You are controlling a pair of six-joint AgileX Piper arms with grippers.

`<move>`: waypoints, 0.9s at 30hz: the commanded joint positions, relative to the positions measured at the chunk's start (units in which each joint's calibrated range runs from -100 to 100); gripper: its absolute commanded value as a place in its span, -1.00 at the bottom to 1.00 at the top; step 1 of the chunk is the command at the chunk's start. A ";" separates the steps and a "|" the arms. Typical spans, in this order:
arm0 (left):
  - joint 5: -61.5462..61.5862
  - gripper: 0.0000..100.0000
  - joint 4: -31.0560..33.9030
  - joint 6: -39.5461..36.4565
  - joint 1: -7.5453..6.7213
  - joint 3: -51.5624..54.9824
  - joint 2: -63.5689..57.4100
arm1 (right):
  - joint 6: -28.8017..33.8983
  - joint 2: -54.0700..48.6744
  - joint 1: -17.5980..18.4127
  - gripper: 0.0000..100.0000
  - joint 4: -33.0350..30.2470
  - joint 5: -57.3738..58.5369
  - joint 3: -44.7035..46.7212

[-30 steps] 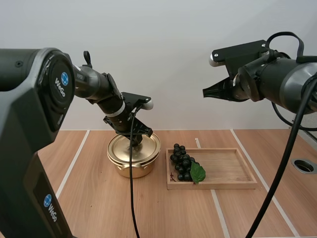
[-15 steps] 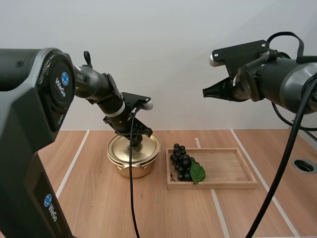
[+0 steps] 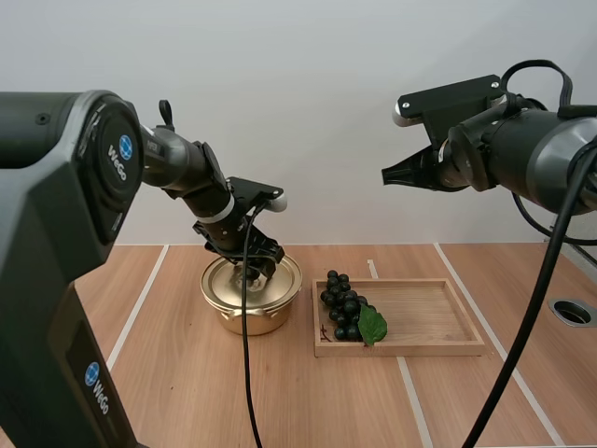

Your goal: Open the pot, put the pineapple inside, and close it

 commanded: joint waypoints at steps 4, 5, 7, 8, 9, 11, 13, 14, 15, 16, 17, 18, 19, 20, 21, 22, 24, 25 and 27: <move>2.63 1.00 0.13 -0.01 -0.17 -4.90 -4.45 | -0.43 -0.52 -0.23 -1.00 -0.26 -0.43 0.27; 3.84 1.00 0.13 0.02 -0.17 -6.10 -5.54 | -0.43 -0.52 -0.23 -1.00 -0.26 -0.43 0.52; 6.31 1.00 0.13 -0.16 -0.17 -8.85 -7.96 | -0.43 -0.52 -0.23 -1.00 -0.26 -1.02 1.30; 7.43 1.00 0.13 -0.26 -0.17 -10.00 -9.30 | -0.43 -0.52 -0.23 -1.00 -0.42 -1.25 1.68; 8.54 1.00 0.13 -0.41 -0.17 -11.42 -10.44 | -0.43 -0.52 -0.23 -1.00 -0.42 -1.67 2.18; 10.28 1.00 0.13 -0.81 -0.17 -14.52 -13.39 | -0.43 -0.52 -0.23 -1.00 -0.56 -2.82 2.89; 11.88 1.00 0.13 -1.44 -0.17 -17.55 -15.97 | -0.43 -0.52 -0.23 -1.00 -0.56 -2.94 3.27; 12.45 1.00 0.13 -1.79 -0.17 -19.30 -17.40 | -0.43 -0.52 -0.23 -1.00 -0.46 -2.91 3.40; 12.78 1.00 0.13 -2.13 -0.17 -21.04 -18.84 | -0.43 -0.52 -0.23 -1.00 -0.08 -2.91 3.40; 13.38 1.00 0.13 -2.51 -0.09 -22.65 -20.21 | -0.43 -0.52 -0.23 -1.00 0.32 -2.76 3.40; 13.80 1.00 0.13 -2.61 -0.09 -24.20 -21.63 | -0.43 -0.52 -0.23 -1.00 1.22 -2.76 3.40; 13.97 1.00 0.13 -2.84 -0.09 -25.38 -22.76 | -0.33 -0.52 -0.23 -1.00 1.65 -2.76 3.40; 14.73 1.00 0.13 -3.09 -0.09 -26.83 -24.18 | -0.22 -0.52 -0.23 -1.00 2.26 -2.76 3.52; 15.36 1.00 0.13 -3.19 -0.09 -28.21 -25.55 | -0.22 -0.65 -0.23 -1.00 2.62 -2.92 3.52; 15.72 1.00 0.13 -3.19 -0.09 -29.23 -26.67 | -0.22 -0.65 -0.23 -1.00 2.55 -2.92 3.68; 15.90 1.00 0.13 -3.19 -0.09 -30.24 -28.14 | -0.22 -0.77 -0.23 -1.00 2.55 -3.75 3.85; 15.87 1.00 0.31 -3.19 -0.09 -31.78 -31.13 | -0.10 -1.56 -0.23 -1.00 2.42 -7.08 5.52; 15.87 1.00 0.63 -3.19 -0.09 -32.49 -32.31 | -0.10 -2.41 -0.23 -1.00 2.34 -9.23 6.70; 15.68 1.00 2.29 -3.45 -0.09 -33.53 -35.08 | -0.10 -4.50 -0.23 -1.00 1.45 -13.21 9.25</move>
